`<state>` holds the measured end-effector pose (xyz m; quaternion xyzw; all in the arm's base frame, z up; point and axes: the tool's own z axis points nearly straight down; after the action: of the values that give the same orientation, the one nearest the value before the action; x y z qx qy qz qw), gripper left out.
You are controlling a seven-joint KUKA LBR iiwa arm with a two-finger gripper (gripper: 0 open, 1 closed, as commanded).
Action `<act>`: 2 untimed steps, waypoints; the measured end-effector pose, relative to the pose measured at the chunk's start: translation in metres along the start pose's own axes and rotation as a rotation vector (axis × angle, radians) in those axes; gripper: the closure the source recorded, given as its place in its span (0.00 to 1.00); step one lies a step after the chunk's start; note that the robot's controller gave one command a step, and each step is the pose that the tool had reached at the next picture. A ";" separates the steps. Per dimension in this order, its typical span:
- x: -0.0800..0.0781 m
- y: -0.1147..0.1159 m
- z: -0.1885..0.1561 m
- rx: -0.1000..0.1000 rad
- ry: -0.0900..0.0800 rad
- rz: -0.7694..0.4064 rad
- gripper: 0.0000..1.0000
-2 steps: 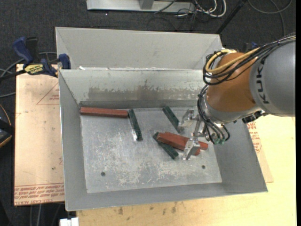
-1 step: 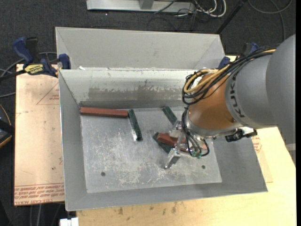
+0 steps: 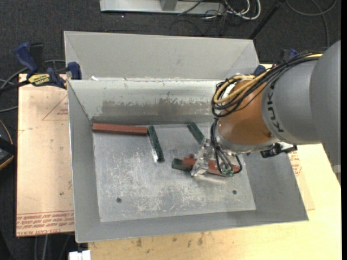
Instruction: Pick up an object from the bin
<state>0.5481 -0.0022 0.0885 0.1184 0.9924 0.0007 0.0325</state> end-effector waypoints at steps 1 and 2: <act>0.000 0.000 0.000 0.000 0.000 0.000 1.00; 0.000 0.000 0.000 0.000 0.000 0.000 1.00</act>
Offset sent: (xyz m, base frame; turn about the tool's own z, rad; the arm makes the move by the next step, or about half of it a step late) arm 0.0000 -0.0001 0.0477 -0.0003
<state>0.5480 -0.0021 0.0885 0.1184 0.9924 0.0007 0.0323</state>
